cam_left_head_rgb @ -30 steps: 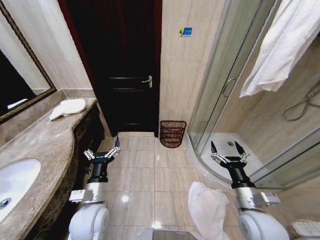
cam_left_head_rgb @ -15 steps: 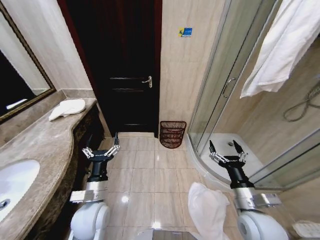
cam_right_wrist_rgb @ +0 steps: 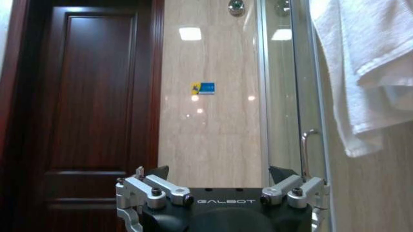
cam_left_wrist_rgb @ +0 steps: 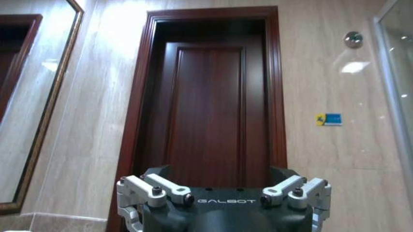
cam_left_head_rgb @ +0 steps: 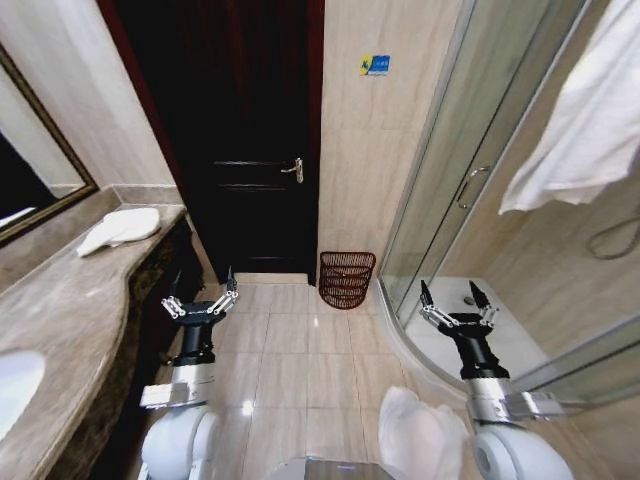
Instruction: Discard the used towel into the hamper.
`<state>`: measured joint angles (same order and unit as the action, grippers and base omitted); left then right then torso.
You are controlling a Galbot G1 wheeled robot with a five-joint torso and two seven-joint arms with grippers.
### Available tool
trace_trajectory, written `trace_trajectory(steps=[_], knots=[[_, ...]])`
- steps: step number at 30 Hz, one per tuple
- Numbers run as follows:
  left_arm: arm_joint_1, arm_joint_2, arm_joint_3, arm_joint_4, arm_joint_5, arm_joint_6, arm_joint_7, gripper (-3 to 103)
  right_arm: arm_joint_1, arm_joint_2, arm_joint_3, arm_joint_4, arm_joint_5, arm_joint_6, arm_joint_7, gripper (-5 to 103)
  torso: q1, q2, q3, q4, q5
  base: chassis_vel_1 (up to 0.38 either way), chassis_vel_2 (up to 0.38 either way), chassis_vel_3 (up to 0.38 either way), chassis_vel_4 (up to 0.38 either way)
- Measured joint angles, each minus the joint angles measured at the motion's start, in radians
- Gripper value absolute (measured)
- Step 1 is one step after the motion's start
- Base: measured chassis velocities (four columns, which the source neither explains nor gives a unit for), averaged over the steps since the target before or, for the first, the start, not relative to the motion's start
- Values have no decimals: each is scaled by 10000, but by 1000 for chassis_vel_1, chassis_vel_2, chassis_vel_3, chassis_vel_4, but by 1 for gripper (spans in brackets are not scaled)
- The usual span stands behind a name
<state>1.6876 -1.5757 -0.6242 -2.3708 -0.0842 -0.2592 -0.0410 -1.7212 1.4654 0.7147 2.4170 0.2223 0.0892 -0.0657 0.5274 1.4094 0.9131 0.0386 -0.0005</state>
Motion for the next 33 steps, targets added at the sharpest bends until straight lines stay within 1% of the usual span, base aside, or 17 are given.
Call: trace_trajectory(steps=[2,5,7,11,18,29,33], knots=[[31,-21,-1,4,-24,0,-1,100,23,9,-21,-23,0,128,88,100,2,-1,1,0,7,-211,221,216,-219],[48,-24,-1,27,-52,3,-1,100,36,20,-56,-67,-25,329,118,100,7,-2,2,1,6,-191,186,181,-136],[42,-34,-1,36,-97,10,-2,100,46,22,-58,-90,-65,402,118,100,7,-3,2,-1,9,-161,86,59,-60],[-11,-110,-7,65,-326,-8,-4,100,66,8,-48,-119,-98,545,151,100,-1,-1,0,-5,4,-47,61,-28,-21],[-82,-120,-18,111,-339,-140,47,100,249,-12,-80,-147,-283,657,481,100,-13,6,-4,-2,4,68,-4,-29,36],[46,-296,46,26,-267,-182,93,100,218,-84,-76,-196,-337,762,497,100,-3,3,-1,-2,5,12,11,15,16],[140,-326,27,-49,-203,-161,-57,100,284,-163,-28,-282,-337,831,551,100,-3,3,-1,-2,5,56,44,56,62]])
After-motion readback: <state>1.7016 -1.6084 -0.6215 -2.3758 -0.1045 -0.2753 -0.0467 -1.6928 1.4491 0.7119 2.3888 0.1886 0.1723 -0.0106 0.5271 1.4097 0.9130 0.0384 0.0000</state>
